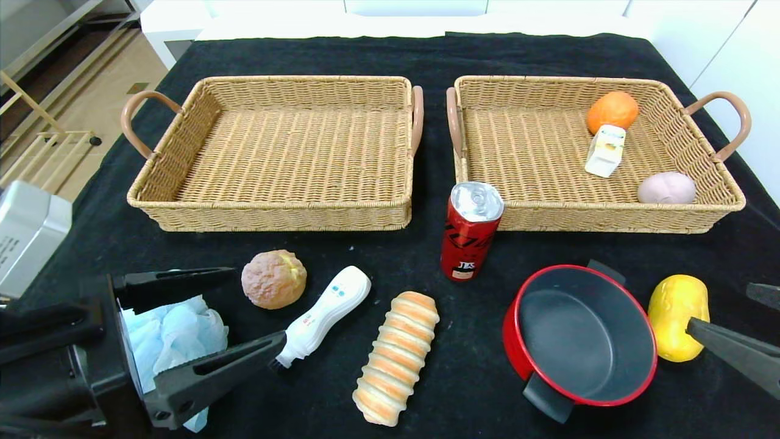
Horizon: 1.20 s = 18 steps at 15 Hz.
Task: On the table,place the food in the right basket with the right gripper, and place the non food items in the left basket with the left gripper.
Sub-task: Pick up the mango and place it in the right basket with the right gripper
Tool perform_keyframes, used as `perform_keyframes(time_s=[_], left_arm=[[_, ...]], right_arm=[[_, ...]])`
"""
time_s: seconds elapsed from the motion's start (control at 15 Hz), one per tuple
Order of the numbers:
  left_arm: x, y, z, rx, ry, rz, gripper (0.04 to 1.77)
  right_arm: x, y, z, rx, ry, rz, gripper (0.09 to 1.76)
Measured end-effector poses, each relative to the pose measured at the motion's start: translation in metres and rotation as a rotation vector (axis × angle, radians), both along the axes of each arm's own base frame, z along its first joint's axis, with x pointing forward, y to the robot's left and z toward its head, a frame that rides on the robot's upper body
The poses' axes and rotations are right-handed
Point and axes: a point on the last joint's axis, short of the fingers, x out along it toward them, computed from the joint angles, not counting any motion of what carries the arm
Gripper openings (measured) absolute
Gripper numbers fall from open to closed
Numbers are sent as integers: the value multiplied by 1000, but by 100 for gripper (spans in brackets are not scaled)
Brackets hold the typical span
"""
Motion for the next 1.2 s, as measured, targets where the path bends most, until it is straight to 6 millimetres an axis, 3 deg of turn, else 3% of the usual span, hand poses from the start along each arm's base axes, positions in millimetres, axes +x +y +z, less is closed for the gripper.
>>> perform_keyframes(time_s=[0.33,0.6,0.8,1.2], left_arm=[[-3,3,2,-5,-18,15,172],[-3,3,2,-4,-17,15,172],[-3,3,2,-2,-18,14,172],[-3,3,3,-3,-21,17,172]], right_arm=[[13,-1,13,11,47,-80,171],[24,-5,25,98,189,-295,171],[36,-6,24,81,255,-405,171],[61,-3,15,214,400,-529,171]])
